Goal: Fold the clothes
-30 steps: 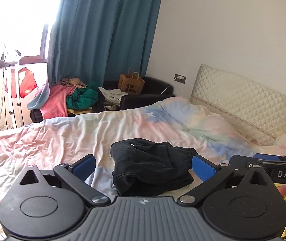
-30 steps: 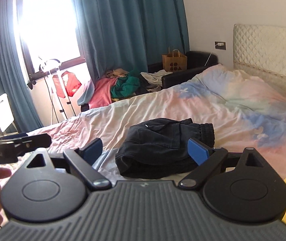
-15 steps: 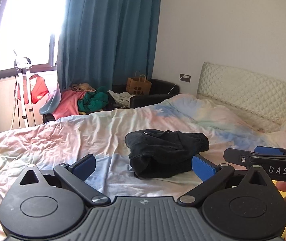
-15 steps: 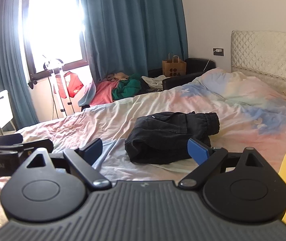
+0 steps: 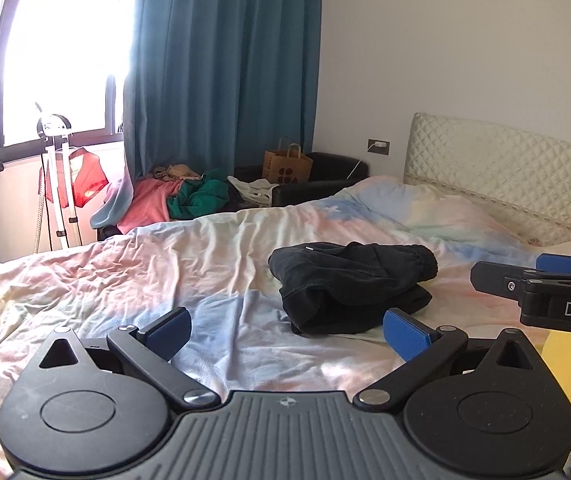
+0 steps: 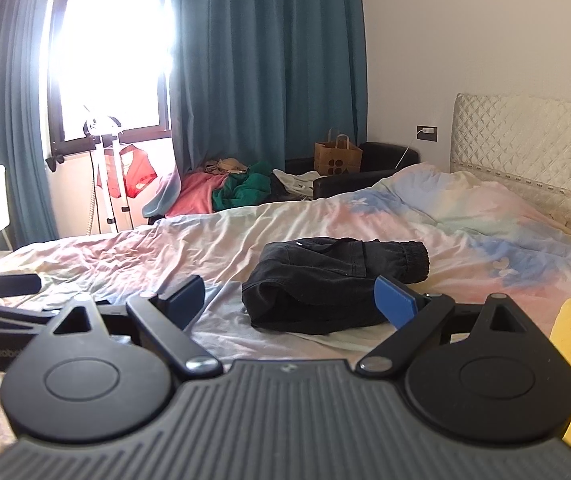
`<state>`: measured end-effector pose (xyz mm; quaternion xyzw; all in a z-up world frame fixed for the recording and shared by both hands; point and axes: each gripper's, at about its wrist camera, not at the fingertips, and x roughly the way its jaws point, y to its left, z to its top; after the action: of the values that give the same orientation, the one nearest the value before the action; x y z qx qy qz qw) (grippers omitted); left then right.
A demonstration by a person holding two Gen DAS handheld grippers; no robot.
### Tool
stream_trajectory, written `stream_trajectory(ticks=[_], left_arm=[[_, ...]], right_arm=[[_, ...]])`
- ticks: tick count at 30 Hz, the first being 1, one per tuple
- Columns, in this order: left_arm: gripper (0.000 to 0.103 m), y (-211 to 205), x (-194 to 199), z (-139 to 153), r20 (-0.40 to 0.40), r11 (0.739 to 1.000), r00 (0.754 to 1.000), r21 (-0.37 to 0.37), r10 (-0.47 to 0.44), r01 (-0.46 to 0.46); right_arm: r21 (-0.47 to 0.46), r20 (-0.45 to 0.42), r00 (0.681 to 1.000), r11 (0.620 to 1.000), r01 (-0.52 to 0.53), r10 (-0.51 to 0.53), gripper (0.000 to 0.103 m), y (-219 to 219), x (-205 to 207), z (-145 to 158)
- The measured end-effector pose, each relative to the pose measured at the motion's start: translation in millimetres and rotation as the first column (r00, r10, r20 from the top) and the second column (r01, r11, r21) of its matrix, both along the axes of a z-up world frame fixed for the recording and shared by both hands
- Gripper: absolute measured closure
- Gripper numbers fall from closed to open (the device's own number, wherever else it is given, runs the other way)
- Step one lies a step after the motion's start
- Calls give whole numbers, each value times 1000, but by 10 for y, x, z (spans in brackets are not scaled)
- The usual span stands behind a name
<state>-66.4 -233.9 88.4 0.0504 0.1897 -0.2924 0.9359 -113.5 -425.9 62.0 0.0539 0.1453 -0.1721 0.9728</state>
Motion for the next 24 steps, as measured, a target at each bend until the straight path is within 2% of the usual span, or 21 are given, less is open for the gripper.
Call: stream_trajectory(ticks=[15,24], left_arm=[[0,146,-14,6,8,999,1000,-34,17,-17],[0,170,-38,-11,15,999,1000,-24,27,-27]], right_arm=[[0,-6,1000,1000,5,-5,9,126,-14,-124],[12,-5,1000,1000,11,-11,9,166,-18,-177]])
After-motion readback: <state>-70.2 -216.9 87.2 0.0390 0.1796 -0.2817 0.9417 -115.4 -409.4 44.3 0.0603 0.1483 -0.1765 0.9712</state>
